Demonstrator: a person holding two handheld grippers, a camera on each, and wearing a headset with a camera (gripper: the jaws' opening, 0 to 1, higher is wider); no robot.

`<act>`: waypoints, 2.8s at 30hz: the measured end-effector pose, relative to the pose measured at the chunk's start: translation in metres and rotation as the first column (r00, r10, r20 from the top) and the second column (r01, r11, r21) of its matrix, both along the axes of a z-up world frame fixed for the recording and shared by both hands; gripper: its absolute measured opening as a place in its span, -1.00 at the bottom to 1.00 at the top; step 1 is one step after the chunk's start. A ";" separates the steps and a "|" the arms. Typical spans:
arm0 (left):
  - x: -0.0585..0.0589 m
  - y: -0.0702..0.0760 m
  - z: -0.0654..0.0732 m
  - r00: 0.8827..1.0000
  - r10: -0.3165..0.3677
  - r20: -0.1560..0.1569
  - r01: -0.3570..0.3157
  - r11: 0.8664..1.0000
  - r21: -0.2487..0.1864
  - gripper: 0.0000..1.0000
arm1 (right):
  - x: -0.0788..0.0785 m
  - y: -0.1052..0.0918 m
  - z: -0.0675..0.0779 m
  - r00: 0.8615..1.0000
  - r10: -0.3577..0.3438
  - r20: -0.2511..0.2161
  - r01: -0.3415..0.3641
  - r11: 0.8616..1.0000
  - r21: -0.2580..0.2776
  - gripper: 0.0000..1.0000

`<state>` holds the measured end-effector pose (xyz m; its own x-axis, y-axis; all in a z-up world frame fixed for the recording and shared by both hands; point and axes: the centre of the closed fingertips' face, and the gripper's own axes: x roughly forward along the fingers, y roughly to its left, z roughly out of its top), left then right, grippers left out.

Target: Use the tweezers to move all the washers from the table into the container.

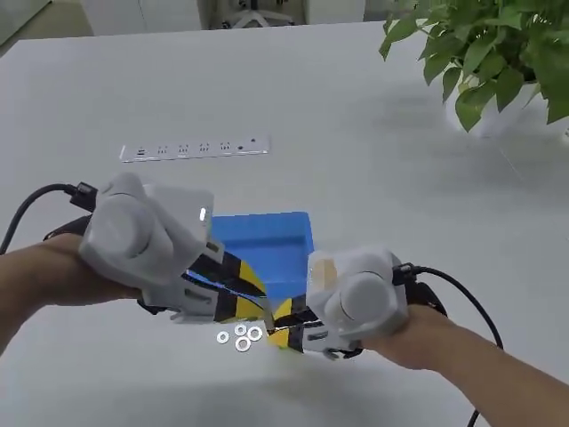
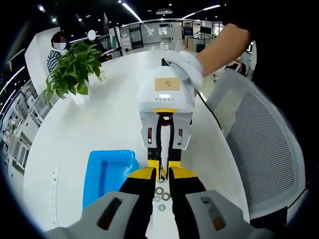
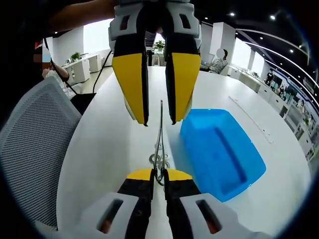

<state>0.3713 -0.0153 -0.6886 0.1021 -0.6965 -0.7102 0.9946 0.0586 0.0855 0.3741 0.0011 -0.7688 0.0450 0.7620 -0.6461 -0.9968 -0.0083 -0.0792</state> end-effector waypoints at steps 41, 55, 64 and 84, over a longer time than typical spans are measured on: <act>-0.005 0.053 0.026 0.896 0.427 -0.122 -0.444 0.846 -0.297 0.65 | 0.052 0.018 0.058 0.998 -0.009 0.069 0.003 0.996 0.088 -0.81; -0.009 0.069 0.031 0.843 0.521 -0.133 -0.532 0.772 -0.347 0.94 | 0.078 0.025 0.051 0.998 -0.008 0.068 0.001 0.995 0.103 -0.81; -0.013 0.077 0.032 0.827 0.544 -0.140 -0.555 0.752 -0.355 0.98 | 0.090 0.029 0.039 0.998 -0.009 0.059 0.003 0.996 0.092 -0.80; -0.010 0.081 0.026 0.820 0.554 -0.143 -0.566 0.747 -0.348 0.96 | 0.101 0.035 0.008 1.000 0.005 0.019 -0.006 0.999 0.050 -0.80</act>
<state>0.3614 0.0662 -0.6622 0.5386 -0.7245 -0.4301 0.7752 0.6261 -0.0839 0.4756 0.0360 -0.7604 0.0523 0.7937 -0.6060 -0.9951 -0.0093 -0.0980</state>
